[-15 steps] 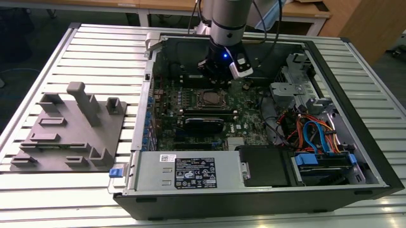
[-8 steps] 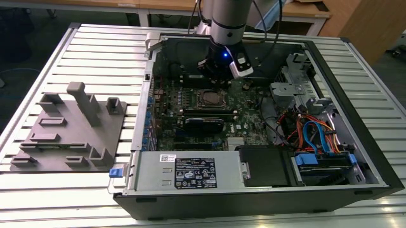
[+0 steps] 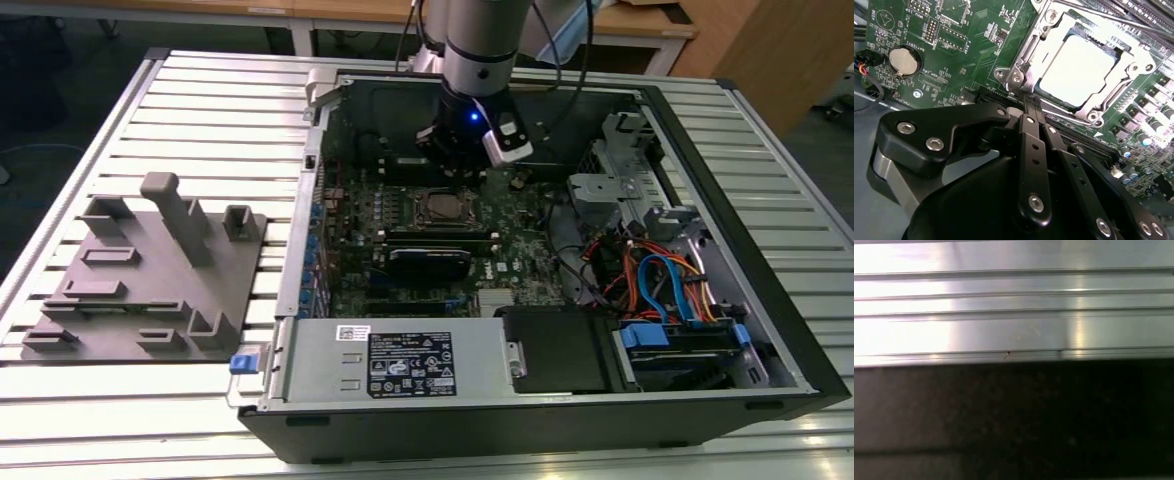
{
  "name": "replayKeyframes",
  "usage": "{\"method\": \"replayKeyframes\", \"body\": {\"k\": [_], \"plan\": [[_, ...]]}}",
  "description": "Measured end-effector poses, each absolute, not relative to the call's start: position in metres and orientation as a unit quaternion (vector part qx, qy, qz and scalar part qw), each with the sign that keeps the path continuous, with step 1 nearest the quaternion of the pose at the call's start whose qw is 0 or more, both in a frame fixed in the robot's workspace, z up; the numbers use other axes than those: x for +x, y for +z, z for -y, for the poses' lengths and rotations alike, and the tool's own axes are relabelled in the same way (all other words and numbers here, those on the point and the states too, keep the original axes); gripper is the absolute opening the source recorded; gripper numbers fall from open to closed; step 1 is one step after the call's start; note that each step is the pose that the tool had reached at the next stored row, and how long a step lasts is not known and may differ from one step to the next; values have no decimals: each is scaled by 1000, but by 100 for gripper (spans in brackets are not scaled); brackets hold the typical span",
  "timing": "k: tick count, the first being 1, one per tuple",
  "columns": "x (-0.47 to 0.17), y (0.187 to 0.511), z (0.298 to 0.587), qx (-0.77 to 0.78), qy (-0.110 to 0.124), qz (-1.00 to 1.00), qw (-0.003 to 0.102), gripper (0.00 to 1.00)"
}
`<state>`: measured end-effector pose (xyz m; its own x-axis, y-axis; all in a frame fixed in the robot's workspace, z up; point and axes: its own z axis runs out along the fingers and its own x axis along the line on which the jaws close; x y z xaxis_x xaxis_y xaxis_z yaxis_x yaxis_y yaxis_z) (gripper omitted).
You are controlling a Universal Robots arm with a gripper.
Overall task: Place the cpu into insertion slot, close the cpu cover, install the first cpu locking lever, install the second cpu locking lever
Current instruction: 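Install the first cpu locking lever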
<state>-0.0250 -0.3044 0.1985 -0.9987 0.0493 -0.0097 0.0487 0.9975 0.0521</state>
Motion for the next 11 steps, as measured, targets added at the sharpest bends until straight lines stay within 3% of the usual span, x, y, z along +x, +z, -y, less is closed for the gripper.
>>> {"method": "replayKeyframes", "body": {"k": [11], "plan": [[-25,200,304,25,23,-999,6,11]]}}
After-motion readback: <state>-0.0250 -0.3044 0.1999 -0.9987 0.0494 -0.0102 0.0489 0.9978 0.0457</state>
